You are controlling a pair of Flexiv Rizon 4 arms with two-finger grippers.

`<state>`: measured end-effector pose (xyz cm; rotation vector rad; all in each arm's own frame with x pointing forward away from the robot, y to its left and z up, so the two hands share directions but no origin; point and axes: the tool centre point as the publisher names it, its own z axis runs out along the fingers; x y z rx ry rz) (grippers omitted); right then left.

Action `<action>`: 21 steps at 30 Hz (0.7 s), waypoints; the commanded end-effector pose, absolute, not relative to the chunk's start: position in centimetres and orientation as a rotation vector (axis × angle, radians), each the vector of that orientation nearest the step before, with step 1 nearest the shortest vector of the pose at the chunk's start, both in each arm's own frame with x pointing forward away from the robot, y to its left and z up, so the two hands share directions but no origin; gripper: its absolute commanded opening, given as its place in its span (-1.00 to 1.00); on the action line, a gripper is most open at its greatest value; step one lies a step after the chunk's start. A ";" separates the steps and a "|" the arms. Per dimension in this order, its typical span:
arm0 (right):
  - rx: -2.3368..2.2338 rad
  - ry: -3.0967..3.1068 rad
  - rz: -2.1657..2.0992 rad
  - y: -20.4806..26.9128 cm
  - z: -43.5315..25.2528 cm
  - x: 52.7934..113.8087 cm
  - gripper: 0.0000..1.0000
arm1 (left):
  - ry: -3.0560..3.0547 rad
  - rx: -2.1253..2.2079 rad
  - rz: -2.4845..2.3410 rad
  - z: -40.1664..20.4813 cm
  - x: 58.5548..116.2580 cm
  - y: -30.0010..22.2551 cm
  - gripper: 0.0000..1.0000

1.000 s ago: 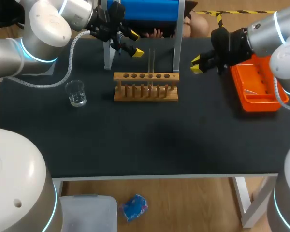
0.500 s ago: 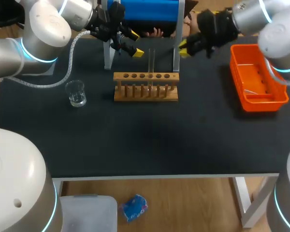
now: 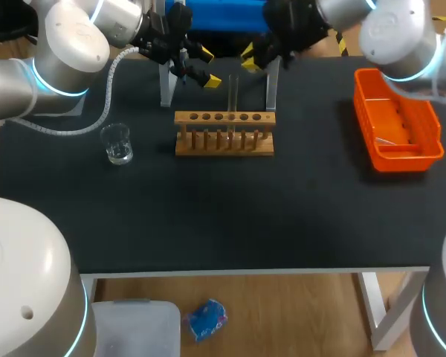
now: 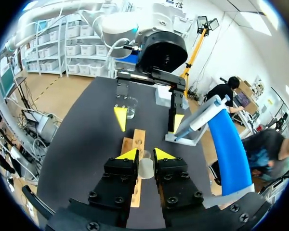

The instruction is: Invert the test tube, pick up the pipette, mount the tip to pipette, aspirate from beaker and dispense into the tube, eject the tip, return the pipette, and cap with the stopper.

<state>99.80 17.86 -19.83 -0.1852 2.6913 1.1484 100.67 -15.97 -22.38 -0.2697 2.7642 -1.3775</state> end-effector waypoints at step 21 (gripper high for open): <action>-0.244 2.734 1.169 21.0 -21.6 101.1 -1.00 | 2.772 -0.268 -1.374 -22.3 100.8 -15.9 1.00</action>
